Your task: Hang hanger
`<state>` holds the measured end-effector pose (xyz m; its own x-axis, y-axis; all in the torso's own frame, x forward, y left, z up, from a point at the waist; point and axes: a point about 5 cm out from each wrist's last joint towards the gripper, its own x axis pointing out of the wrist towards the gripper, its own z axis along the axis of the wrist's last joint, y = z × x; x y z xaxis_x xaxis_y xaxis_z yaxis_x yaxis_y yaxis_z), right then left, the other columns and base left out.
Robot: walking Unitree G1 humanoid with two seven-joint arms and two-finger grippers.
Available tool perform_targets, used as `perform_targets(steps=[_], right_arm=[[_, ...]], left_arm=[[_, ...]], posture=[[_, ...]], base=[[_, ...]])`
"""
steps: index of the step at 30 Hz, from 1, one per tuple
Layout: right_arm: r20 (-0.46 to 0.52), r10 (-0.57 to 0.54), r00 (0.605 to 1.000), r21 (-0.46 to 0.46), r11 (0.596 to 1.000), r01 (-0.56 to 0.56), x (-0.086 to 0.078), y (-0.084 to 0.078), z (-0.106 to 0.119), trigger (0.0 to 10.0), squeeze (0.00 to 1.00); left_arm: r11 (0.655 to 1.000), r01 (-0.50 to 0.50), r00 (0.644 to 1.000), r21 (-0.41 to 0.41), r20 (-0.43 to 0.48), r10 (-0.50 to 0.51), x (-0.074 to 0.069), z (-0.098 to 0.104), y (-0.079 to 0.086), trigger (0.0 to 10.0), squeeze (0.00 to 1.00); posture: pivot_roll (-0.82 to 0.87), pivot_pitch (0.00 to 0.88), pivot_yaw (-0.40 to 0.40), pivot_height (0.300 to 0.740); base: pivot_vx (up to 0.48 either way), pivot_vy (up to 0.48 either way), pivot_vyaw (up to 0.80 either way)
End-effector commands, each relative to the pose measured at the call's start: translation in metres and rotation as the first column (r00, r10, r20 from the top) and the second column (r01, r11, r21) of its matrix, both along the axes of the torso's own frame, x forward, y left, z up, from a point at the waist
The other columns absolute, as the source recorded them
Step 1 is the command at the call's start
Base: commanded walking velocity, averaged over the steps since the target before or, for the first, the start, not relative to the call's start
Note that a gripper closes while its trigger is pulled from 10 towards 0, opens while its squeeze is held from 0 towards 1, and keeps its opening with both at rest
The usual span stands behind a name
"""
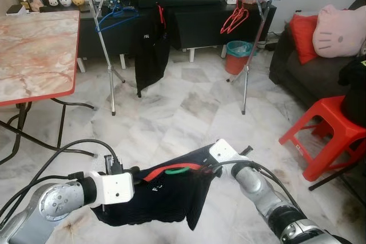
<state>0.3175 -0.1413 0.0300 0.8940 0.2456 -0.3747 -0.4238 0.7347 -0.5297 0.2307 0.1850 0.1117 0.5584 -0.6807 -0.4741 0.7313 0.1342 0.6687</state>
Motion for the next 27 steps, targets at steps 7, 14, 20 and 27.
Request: perform_targets(steps=[7, 14, 20, 27], right_arm=[[-0.06, 0.051, 0.997, 0.105, 0.994, -0.044, 0.008, 0.005, 0.009, 10.0, 0.0], [-0.144, 0.252, 0.957, 0.215, 0.952, -0.218, 0.0, 0.03, 0.01, 10.0, 0.02], [-0.179, 0.276, 0.944, 0.276, 0.935, -0.221, -0.002, 0.035, 0.009, 10.0, 1.0], [-0.337, 0.425, 0.84, 0.207, 0.904, -0.374, -0.016, 0.028, 0.0, 10.0, 1.0]], left_arm=[[1.0, 0.019, 1.0, 0.015, -0.021, -0.018, -0.001, -0.003, -0.002, 10.0, 0.0], [1.0, 0.025, 0.999, 0.01, -0.032, -0.024, -0.002, -0.004, -0.005, 10.0, 0.0], [1.0, 0.029, 0.999, 0.003, -0.041, -0.029, -0.003, -0.005, -0.007, 10.0, 0.0], [1.0, 0.027, 0.997, -0.011, -0.076, -0.027, -0.004, -0.005, -0.007, 10.0, 0.0]], posture=[[0.19, 0.0, -0.075, 0.74], [0.18, 0.0, -0.074, 0.74], [0.18, 0.0, -0.074, 0.74], [0.18, 0.0, -0.071, 0.74]], base=[[0.0, 0.0, 0.0], [0.0, 0.0, 0.0], [0.0, 0.0, 0.0], [0.0, 0.0, 0.0]])
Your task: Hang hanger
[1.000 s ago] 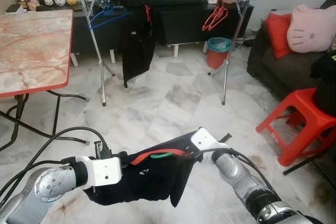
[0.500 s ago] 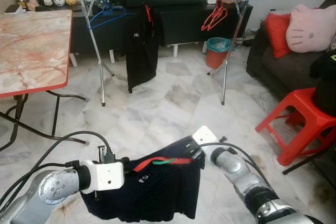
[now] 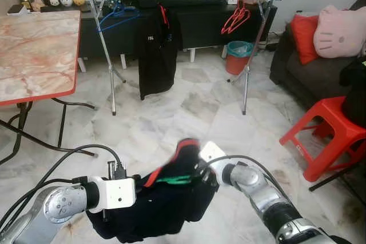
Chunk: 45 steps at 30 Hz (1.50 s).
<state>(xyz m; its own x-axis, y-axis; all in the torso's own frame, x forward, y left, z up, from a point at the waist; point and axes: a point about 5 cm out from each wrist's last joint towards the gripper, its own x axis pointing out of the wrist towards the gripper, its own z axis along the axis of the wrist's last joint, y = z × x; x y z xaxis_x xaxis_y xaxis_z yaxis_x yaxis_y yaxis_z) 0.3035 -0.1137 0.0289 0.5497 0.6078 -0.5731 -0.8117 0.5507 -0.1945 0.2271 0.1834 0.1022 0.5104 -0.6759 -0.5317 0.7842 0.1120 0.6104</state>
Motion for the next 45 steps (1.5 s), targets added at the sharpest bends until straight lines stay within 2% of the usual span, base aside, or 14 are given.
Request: perform_targets(steps=[1, 2, 3, 9, 13, 14, 16, 17, 19, 25, 32, 37, 40, 45], right_arm=[[-0.033, 0.079, 0.996, -0.047, 0.996, -0.081, -0.005, -0.003, 0.0, 10.0, 1.0], [-0.047, 0.088, 0.995, -0.102, 0.991, -0.092, -0.005, -0.013, -0.001, 10.0, 1.0], [-0.047, 0.088, 0.995, -0.102, 0.991, -0.092, -0.005, -0.013, -0.001, 10.0, 1.0], [-0.032, -0.026, 0.999, -0.135, 0.991, 0.022, 0.005, -0.045, 0.008, 10.0, 1.0], [-0.017, -0.091, 0.996, -0.113, 0.99, 0.089, 0.008, -0.056, 0.012, 10.0, 1.0], [-0.031, -0.127, 0.991, -0.073, 0.99, 0.124, 0.01, -0.058, 0.015, 10.0, 1.0], [-0.035, -0.133, 0.99, 0.005, 0.991, 0.133, 0.012, -0.058, 0.021, 10.0, 1.0], [-0.049, -0.122, 0.991, 0.099, 0.987, 0.126, 0.013, -0.054, 0.028, 10.0, 1.0], [-0.061, -0.071, 0.996, 0.138, 0.987, 0.079, 0.011, -0.049, 0.031, 10.0, 1.0], [-0.124, 0.116, 0.985, 0.168, 0.981, -0.094, -0.008, -0.031, 0.023, 10.0, 1.0], [-0.163, 0.343, 0.925, 0.27, 0.917, -0.292, -0.033, -0.014, 0.027, 10.0, 1.0], [-0.15, 0.338, 0.929, 0.278, 0.916, -0.289, -0.031, -0.017, 0.031, 10.0, 1.0], [-0.127, 0.276, 0.953, 0.299, 0.926, -0.229, -0.024, -0.021, 0.034, 10.0, 1.0], [-0.089, 0.249, 0.964, 0.517, 0.839, -0.169, -0.02, -0.012, 0.053, 10.0, 1.0]], left_arm=[[0.999, 0.016, 1.0, -0.035, -0.001, -0.016, -0.001, 0.004, -0.005, 10.0, 0.0], [0.999, 0.016, 1.0, -0.04, -0.007, -0.016, -0.002, 0.004, -0.006, 10.0, 0.0], [0.999, 0.016, 1.0, -0.04, -0.007, -0.016, -0.002, 0.004, -0.006, 10.0, 0.0], [0.998, 0.011, 1.0, -0.06, -0.019, -0.013, -0.003, 0.004, -0.008, 10.0, 0.0], [0.998, 0.012, 1.0, -0.065, -0.021, -0.013, -0.003, 0.005, -0.008, 10.0, 0.0], [0.998, 0.012, 1.0, -0.066, -0.023, -0.014, -0.003, 0.005, -0.008, 10.0, 0.0], [0.998, 0.014, 0.999, -0.069, -0.031, -0.016, -0.004, 0.005, -0.008, 10.0, 0.0], [0.998, 0.02, 0.999, -0.067, -0.041, -0.023, -0.004, 0.004, -0.009, 10.0, 0.0], [0.997, 0.025, 0.999, -0.066, -0.044, -0.028, -0.004, 0.003, -0.01, 10.0, 0.0], [0.996, 0.044, 0.998, -0.083, -0.051, -0.049, -0.005, 0.003, -0.018, 10.0, 0.0], [0.995, 0.046, 0.996, -0.087, -0.073, -0.053, -0.007, 0.002, -0.019, 10.0, 0.0], [0.995, 0.047, 0.995, -0.09, -0.079, -0.054, -0.008, 0.001, -0.021, 10.0, 0.0], [0.994, 0.051, 0.995, -0.096, -0.086, -0.059, -0.009, 0.001, -0.023, 10.0, 0.0], [0.994, 0.049, 0.994, -0.098, -0.097, -0.059, -0.008, 0.0, -0.023, 10.0, 0.0]], posture=[[0.18, 0.0, -0.071, 0.74], [0.18, 0.0, -0.071, 0.74], [0.18, 0.0, -0.071, 0.74], [0.18, 0.0, -0.069, 0.74], [0.18, 0.0, -0.067, 0.74], [0.18, 0.0, -0.066, 0.74], [0.18, 0.0, -0.063, 0.74], [0.18, 0.0, -0.062, 0.74], [0.18, 0.0, -0.062, 0.74], [0.18, 0.0, -0.063, 0.74], [0.18, 0.0, -0.064, 0.74], [0.18, 0.0, -0.065, 0.74], [0.18, 0.0, -0.062, 0.74], [0.18, 0.0, -0.063, 0.74]], base=[[0.0, 0.0, 0.0], [0.0, 0.0, 0.0], [0.0, 0.0, 0.0], [0.0, 0.0, 0.0], [0.0, 0.0, 0.0], [0.0, 0.0, 0.0], [0.0, 0.0, 0.0], [0.0, 0.0, 0.0], [0.0, 0.0, 0.0], [0.0, 0.0, 0.0], [0.0, 0.0, 0.0], [0.0, 0.0, 0.0], [0.0, 0.0, 0.0], [0.0, 0.0, 0.0]])
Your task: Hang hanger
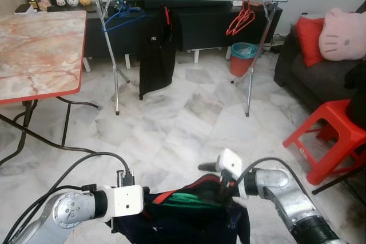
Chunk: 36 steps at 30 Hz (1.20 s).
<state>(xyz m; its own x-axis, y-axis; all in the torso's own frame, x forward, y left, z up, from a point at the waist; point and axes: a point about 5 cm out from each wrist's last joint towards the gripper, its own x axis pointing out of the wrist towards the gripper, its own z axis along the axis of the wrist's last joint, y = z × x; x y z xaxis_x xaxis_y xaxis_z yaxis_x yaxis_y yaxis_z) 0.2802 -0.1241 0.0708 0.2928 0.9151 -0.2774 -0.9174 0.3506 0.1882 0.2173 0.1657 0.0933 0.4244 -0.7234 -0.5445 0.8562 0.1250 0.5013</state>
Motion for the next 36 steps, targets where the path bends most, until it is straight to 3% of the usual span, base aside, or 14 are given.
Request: perform_targets(steps=[1, 8, 9, 10, 16, 20, 21, 22, 23, 27, 31, 33, 34, 36], right_arm=[[0.008, -0.022, 1.0, 0.092, 0.996, 0.021, 0.003, 0.0, 0.013, 10.0, 1.0], [-0.046, -0.063, 0.997, 0.185, 0.98, 0.07, 0.002, 0.012, 0.01, 10.0, 1.0], [-0.049, -0.064, 0.997, 0.179, 0.981, 0.072, 0.001, 0.013, 0.008, 10.0, 0.76], [-0.066, -0.095, 0.993, 0.147, 0.984, 0.104, 0.002, 0.012, 0.001, 10.0, 0.0], [-0.102, -0.28, 0.955, -0.018, 0.96, 0.279, 0.014, -0.002, -0.018, 10.0, 0.0], [-0.096, -0.548, 0.831, -0.142, 0.834, 0.533, 0.031, -0.023, -0.027, 10.0, 0.0], [-0.077, -0.657, 0.75, -0.181, 0.749, 0.638, 0.037, -0.036, -0.029, 10.0, 0.0], [-0.077, -0.657, 0.75, -0.181, 0.749, 0.638, 0.037, -0.036, -0.029, 10.0, 0.0], [-0.07, -0.706, 0.704, -0.189, 0.703, 0.686, 0.04, -0.042, -0.03, 10.0, 0.0], [-0.041, -0.733, 0.679, -0.162, 0.675, 0.72, 0.044, -0.045, -0.027, 10.0, 0.0], [-0.01, -0.701, 0.714, -0.049, 0.713, 0.699, 0.049, -0.036, -0.015, 10.0, 0.0], [0.03, -0.585, 0.811, 0.077, 0.81, 0.581, 0.047, -0.022, 0.001, 10.0, 0.0], [0.03, -0.585, 0.811, 0.077, 0.81, 0.581, 0.047, -0.022, 0.001, 10.0, 0.0], [0.104, -0.438, 0.893, 0.175, 0.892, 0.417, 0.04, -0.011, 0.018, 10.0, 0.0]], left_arm=[[0.999, 0.024, 0.999, -0.033, 0.024, -0.023, 0.002, 0.009, -0.005, 10.0, 0.0], [0.999, 0.022, 1.0, -0.032, 0.017, -0.022, 0.002, 0.009, -0.005, 10.0, 0.0], [0.999, 0.022, 1.0, -0.032, 0.015, -0.021, 0.002, 0.009, -0.005, 10.0, 0.0], [0.999, 0.022, 1.0, -0.032, 0.01, -0.021, 0.001, 0.009, -0.005, 10.0, 0.0], [0.999, 0.021, 1.0, -0.034, 0.005, -0.021, 0.001, 0.009, -0.006, 10.0, 0.0], [0.999, 0.017, 1.0, -0.033, 0.006, -0.017, 0.001, 0.009, -0.005, 10.0, 0.0], [0.999, 0.017, 1.0, -0.034, 0.006, -0.017, 0.001, 0.009, -0.006, 10.0, 0.0], [0.999, 0.017, 1.0, -0.034, 0.006, -0.017, 0.001, 0.009, -0.006, 10.0, 0.0], [0.999, 0.017, 1.0, -0.035, 0.006, -0.017, 0.001, 0.009, -0.007, 10.0, 0.0], [0.999, 0.012, 1.0, -0.04, 0.013, -0.012, 0.001, 0.01, -0.008, 10.0, 0.0], [0.999, 0.0, 1.0, -0.047, 0.021, 0.001, 0.003, 0.01, -0.008, 10.0, 0.0], [0.998, -0.012, 1.0, -0.066, 0.021, 0.014, 0.004, 0.012, -0.008, 10.0, 0.0], [0.998, -0.012, 1.0, -0.066, 0.021, 0.014, 0.004, 0.012, -0.008, 10.0, 0.0], [0.996, -0.027, 0.999, -0.08, 0.018, 0.029, 0.006, 0.013, -0.008, 10.0, 0.0]], posture=[[0.18, 0.0, -0.063, 0.74], [0.18, 0.0, -0.062, 0.74], [0.19, 0.0, -0.062, 0.74], [0.19, 0.0, -0.062, 0.74], [0.19, 0.0, -0.064, 0.74], [0.19, 0.0, -0.064, 0.74], [0.19, 0.0, -0.064, 0.74], [0.19, 0.0, -0.064, 0.74], [0.19, 0.0, -0.063, 0.74], [0.19, 0.0, -0.065, 0.74], [0.19, 0.0, -0.064, 0.74], [0.19, 0.0, -0.063, 0.74], [0.19, 0.0, -0.063, 0.74], [0.19, 0.0, -0.062, 0.74]], base=[[0.0, 0.0, 0.0], [0.0, 0.0, 0.0], [0.0, 0.0, 0.0], [0.0, 0.0, 0.0], [0.0, 0.0, 0.0], [0.0, 0.0, 0.0], [0.0, 0.0, 0.0], [0.0, 0.0, 0.0], [0.0, 0.0, 0.0], [0.0, 0.0, 0.0], [0.0, 0.0, 0.0], [0.0, 0.0, 0.0], [0.0, 0.0, 0.0], [0.0, 0.0, 0.0]])
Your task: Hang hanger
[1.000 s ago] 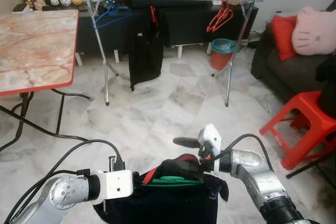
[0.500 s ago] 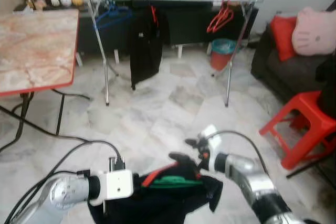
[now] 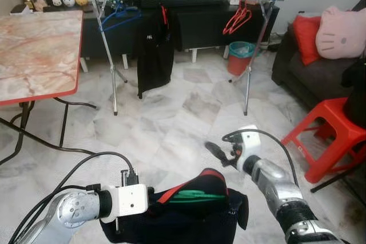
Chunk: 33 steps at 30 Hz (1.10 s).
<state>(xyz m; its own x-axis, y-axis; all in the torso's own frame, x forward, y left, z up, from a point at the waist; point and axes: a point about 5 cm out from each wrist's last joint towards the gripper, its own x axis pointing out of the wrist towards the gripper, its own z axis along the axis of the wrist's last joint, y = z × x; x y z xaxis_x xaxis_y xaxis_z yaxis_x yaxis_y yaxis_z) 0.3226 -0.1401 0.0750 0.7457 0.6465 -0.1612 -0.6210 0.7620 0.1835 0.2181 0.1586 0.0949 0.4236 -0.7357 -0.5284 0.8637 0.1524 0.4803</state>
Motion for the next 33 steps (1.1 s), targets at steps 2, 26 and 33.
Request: perform_targets(steps=[2, 26, 33], right_arm=[[0.134, 0.176, 0.975, 0.053, 0.982, -0.184, -0.007, 0.009, 0.024, 10.0, 0.0], [0.023, 0.811, 0.584, -0.155, 0.58, -0.799, -0.089, 0.021, 0.035, 10.0, 0.0], [0.145, 0.636, 0.758, -0.233, 0.767, -0.598, -0.062, 0.016, 0.038, 10.0, 0.0]], left_arm=[[0.998, -0.032, 0.999, -0.062, 0.032, 0.034, 0.006, 0.011, -0.001, 10.0, 0.0], [0.989, -0.101, 0.994, -0.105, 0.035, 0.105, 0.027, 0.014, 0.0, 10.0, 0.0], [0.99, -0.095, 0.994, -0.108, 0.038, 0.099, 0.029, 0.013, -0.003, 10.0, 0.0]], posture=[[0.19, 0.0, -0.061, 0.74], [0.17, 0.0, -0.055, 0.74], [0.16, 0.0, -0.057, 0.74]], base=[[0.0, 0.0, 0.0], [0.0, 0.0, 0.0], [0.0, 0.0, 0.0]])
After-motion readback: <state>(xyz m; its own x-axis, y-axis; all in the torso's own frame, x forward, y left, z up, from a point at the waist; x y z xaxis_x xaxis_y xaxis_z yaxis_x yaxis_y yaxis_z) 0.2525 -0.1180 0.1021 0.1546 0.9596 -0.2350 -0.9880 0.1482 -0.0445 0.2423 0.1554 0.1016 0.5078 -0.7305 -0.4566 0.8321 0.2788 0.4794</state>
